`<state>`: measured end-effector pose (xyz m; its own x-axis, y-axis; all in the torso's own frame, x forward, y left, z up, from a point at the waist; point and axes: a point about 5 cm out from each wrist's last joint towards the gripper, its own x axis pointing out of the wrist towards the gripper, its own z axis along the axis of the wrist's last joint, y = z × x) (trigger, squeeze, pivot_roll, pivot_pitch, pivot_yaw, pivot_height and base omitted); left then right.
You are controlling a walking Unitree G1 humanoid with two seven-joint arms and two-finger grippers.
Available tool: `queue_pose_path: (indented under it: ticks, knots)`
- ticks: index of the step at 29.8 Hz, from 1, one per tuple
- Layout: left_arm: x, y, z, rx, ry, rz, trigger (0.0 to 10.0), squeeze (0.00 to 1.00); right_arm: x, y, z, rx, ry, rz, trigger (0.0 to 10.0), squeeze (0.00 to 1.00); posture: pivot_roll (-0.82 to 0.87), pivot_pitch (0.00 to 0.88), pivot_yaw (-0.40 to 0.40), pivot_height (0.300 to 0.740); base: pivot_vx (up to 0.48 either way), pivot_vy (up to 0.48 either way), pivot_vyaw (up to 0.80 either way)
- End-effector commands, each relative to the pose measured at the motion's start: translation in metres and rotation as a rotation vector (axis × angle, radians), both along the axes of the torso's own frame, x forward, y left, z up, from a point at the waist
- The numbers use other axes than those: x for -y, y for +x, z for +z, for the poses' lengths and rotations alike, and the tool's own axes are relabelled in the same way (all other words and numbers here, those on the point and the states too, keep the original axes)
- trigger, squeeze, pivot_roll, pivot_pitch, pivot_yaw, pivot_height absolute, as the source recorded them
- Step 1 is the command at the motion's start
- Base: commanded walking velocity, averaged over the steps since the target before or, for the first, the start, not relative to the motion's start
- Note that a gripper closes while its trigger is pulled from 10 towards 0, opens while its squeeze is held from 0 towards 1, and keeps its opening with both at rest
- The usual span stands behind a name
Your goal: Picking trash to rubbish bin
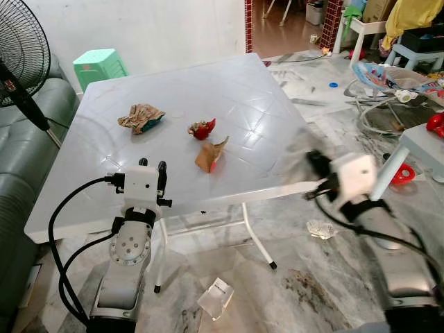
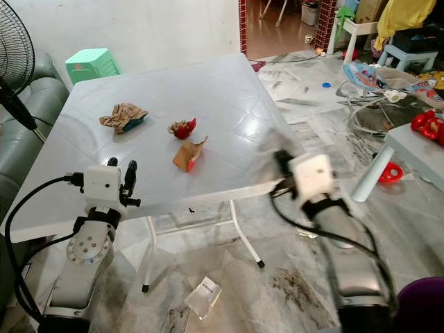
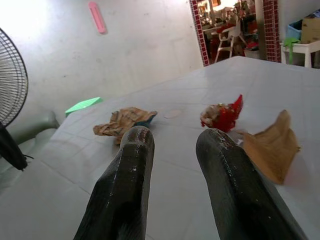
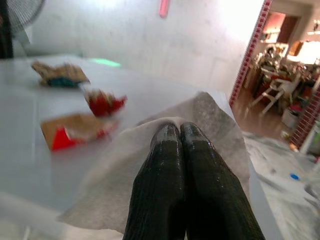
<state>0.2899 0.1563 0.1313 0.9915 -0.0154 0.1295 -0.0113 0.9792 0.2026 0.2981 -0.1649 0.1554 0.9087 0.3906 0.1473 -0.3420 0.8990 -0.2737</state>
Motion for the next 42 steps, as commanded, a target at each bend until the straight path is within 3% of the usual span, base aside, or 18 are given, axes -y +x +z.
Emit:
queue_pose_path:
  ticks: [1, 10, 20, 31, 42]
  knots:
    - [-0.005, 0.004, 0.003, 0.008, 0.008, 0.030, 10.0, 0.00, -0.008, 0.004, 0.009, 0.031, 0.009, 0.023, 0.0, 0.00, -0.03, 0.002, 0.070, 0.740, 0.000, 0.000, 0.00]
    - [-0.008, 0.002, -0.002, -0.006, -0.023, 0.066, 10.0, 0.00, -0.013, 0.007, 0.012, 0.038, 0.098, -0.063, 0.0, 0.00, -0.04, 0.008, 0.065, 0.740, 0.000, -0.282, 0.00]
    - [-0.009, 0.003, -0.002, -0.005, -0.029, 0.077, 10.0, 0.00, -0.014, 0.007, 0.013, 0.045, 0.104, -0.078, 0.0, 0.00, -0.05, 0.011, 0.063, 0.740, 0.000, -0.336, 0.00]
    - [-0.019, 0.001, -0.003, -0.009, -0.112, 0.138, 10.0, 0.00, -0.014, 0.009, 0.016, 0.050, 0.094, -0.069, 0.0, 0.00, -0.04, 0.016, 0.050, 0.740, 0.000, 0.000, 0.00]
    - [-0.023, 0.003, -0.004, -0.022, -0.126, 0.160, 10.0, 0.00, -0.017, 0.009, 0.017, 0.051, 0.098, -0.054, 0.0, 0.00, -0.04, 0.014, 0.052, 0.740, 0.000, 0.000, 0.00]
